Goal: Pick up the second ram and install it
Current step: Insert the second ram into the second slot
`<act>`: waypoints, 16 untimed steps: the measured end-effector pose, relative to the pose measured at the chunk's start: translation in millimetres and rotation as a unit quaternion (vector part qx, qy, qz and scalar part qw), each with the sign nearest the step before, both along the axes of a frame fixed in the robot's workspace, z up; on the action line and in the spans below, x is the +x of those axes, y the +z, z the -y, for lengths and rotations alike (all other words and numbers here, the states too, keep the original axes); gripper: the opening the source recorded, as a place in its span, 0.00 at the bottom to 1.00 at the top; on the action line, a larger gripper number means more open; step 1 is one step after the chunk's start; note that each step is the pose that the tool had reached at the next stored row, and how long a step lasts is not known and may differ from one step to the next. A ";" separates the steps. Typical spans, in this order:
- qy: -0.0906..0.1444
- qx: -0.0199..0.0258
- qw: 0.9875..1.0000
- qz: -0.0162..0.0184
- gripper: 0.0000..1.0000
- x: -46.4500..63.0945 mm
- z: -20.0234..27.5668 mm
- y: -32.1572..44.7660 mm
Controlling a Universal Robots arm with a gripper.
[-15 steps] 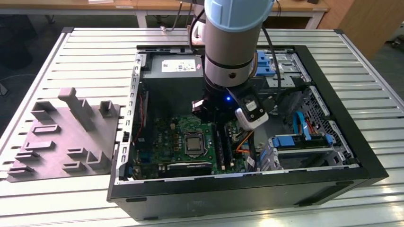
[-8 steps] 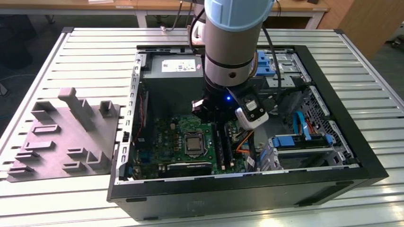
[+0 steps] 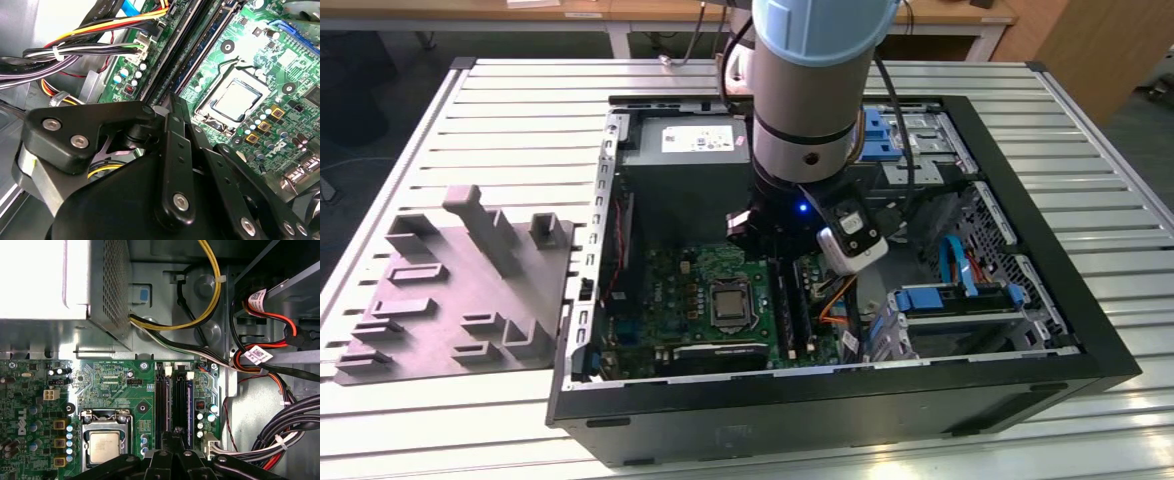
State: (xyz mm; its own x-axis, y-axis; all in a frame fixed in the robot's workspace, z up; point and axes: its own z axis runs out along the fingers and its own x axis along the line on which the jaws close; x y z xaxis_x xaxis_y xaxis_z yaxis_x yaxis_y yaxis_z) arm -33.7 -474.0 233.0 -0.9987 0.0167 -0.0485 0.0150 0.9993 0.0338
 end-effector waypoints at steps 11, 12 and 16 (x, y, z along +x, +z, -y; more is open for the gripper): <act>0.000 0.000 1.000 0.000 0.10 0.0 -1.1 0.0; 0.000 0.001 1.000 0.000 0.10 0.0 -1.8 0.0; 0.000 0.002 1.000 0.000 0.10 0.0 -6.4 -0.1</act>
